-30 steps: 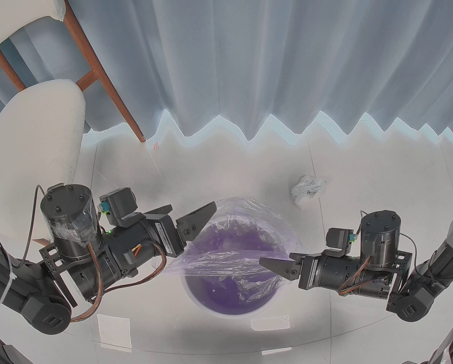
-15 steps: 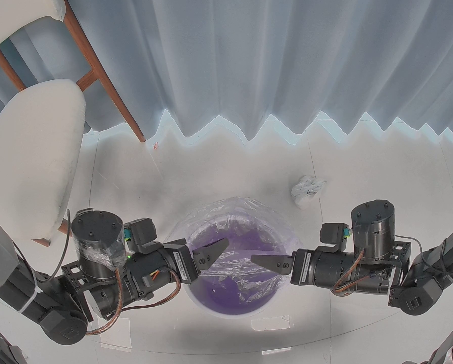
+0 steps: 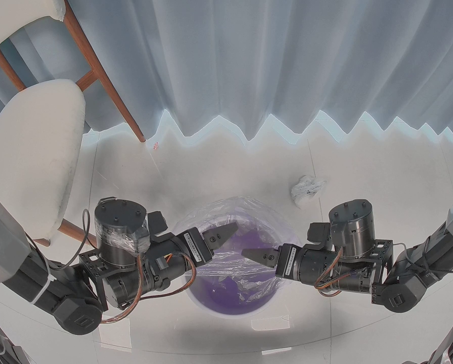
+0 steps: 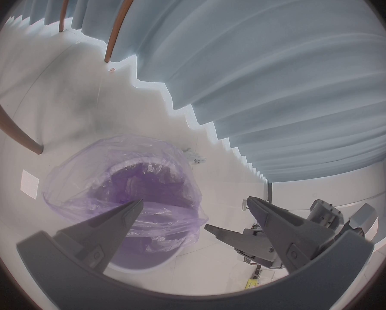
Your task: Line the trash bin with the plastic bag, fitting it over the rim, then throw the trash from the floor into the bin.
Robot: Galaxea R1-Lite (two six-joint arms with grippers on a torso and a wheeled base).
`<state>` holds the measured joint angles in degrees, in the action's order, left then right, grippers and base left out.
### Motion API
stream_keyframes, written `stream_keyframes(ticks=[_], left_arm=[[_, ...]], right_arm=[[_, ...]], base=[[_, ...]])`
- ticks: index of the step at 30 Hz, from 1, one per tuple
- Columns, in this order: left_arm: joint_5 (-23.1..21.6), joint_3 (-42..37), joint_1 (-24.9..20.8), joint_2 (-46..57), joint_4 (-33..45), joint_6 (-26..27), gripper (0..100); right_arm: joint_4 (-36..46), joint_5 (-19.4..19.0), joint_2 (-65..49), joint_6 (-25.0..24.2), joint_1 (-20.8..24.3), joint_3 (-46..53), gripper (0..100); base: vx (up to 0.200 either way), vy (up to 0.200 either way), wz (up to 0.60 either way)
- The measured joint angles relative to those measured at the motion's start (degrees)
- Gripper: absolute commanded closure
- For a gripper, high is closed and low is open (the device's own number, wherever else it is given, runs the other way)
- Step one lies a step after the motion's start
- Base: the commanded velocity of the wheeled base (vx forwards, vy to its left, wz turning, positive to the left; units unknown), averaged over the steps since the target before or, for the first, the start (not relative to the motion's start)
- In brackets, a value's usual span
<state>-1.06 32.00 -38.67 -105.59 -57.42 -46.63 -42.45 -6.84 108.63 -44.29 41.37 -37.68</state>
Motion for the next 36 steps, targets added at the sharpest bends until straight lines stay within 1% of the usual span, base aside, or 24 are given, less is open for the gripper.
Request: stream_keyframes(ticks=[4, 7, 11, 17, 22, 26, 29, 36], left_arm=[[1.0, -1.2, 0.1, 0.7, -0.6, -0.2, 0], [2.3, -2.8, 1.0, 0.9, -3.1, -0.3, 0], [3.1, -4.4, 1.8, 0.8, -10.2, -0.2, 0], [2.9, -7.1, 2.4, -0.4, -21.9, -0.3, 0], [2.7, -8.8, 2.6, -2.8, -30.1, -0.5, 0], [1.7, -9.9, 3.0, -4.8, -31.1, -0.5, 0], [1.7, -10.1, 3.0, -5.6, -31.1, -0.5, 0], [4.9, -9.9, 1.4, -6.2, -31.1, -0.1, 0]], right_arm=[[-0.1, 1.2, 0.8, 0.0, -0.3, -0.5, 0], [-0.2, 1.4, 1.4, -0.2, -0.5, -0.9, 0], [-0.5, 1.5, 2.1, -0.3, -0.6, -1.1, 0], [-0.9, 1.5, 2.8, -0.4, -0.6, -1.2, 0], [-1.5, 1.5, 2.8, -0.4, -0.2, -1.0, 0], [-2.9, 1.6, 2.8, -0.4, 0.0, -0.7, 0], [-2.9, 1.6, 2.6, -0.4, 0.0, -0.6, 0], [-2.8, 1.6, 2.3, -0.5, -0.2, -0.7, 0]], base=[[0.0, 0.0, 0.0], [0.0, 0.0, 0.0], [0.0, 0.0, 0.0], [0.0, 0.0, 0.0], [-0.2, -0.2, 0.0], [-0.2, -0.2, 0.0], [-0.2, -0.2, 0.0], [0.0, 0.0, 0.0]])
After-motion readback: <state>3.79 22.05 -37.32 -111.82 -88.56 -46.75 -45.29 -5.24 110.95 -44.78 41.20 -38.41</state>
